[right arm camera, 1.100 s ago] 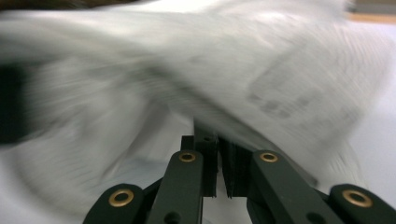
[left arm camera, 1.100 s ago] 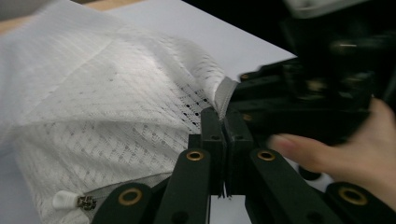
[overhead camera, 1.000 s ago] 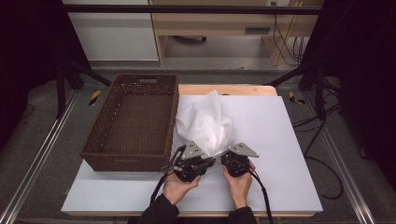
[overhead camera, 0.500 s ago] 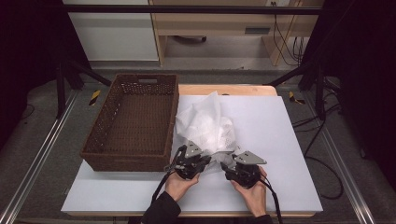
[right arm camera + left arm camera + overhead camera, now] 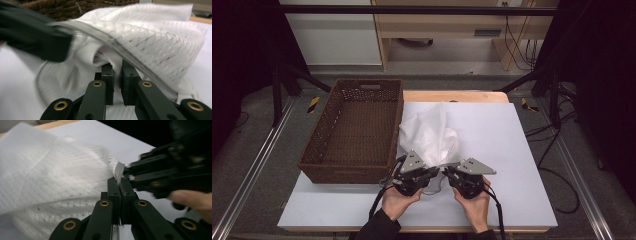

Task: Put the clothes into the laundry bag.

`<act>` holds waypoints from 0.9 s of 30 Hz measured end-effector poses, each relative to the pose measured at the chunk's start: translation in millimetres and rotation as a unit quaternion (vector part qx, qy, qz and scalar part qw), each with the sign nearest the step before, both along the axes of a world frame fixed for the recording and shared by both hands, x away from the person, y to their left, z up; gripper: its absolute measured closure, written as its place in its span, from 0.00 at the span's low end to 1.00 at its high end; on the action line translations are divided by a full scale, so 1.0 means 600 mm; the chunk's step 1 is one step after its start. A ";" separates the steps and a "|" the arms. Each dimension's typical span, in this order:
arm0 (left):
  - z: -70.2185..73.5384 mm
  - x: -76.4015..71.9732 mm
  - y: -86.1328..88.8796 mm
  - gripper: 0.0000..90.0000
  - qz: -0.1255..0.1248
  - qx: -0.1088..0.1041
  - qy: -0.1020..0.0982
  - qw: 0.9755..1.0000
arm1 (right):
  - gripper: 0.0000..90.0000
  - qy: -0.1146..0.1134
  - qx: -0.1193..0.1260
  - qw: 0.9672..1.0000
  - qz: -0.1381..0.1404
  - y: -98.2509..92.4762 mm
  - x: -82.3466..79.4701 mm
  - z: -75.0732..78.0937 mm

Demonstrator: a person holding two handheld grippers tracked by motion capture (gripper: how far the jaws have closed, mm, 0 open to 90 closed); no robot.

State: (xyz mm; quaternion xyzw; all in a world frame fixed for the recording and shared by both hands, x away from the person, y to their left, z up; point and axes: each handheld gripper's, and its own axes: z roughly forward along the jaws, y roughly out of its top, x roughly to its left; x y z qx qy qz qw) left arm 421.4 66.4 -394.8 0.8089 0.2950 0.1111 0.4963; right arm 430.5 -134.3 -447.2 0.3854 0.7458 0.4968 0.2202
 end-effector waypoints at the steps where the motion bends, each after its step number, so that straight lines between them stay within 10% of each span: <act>1: 0.002 -0.001 0.001 0.99 -0.004 -0.003 0.002 1.000 | 0.92 0.000 0.001 1.000 -0.005 0.004 0.008 -0.003; 7: -0.029 0.002 0.010 0.99 -0.012 -0.015 0.031 0.999 | 0.92 0.039 -0.047 0.996 -0.070 0.026 0.081 -0.066; 14: -0.052 0.012 0.008 0.98 0.010 0.009 0.030 0.999 | 0.77 0.042 -0.037 0.997 -0.050 0.012 0.067 -0.055; 19: -0.074 0.027 0.001 0.98 0.027 0.018 0.036 0.999 | 0.62 0.048 -0.022 0.998 -0.015 -0.053 0.028 -0.034; 27: -0.084 0.032 -0.006 0.98 0.038 0.025 0.030 0.999 | 0.49 0.051 -0.043 0.997 -0.051 -0.096 0.034 -0.051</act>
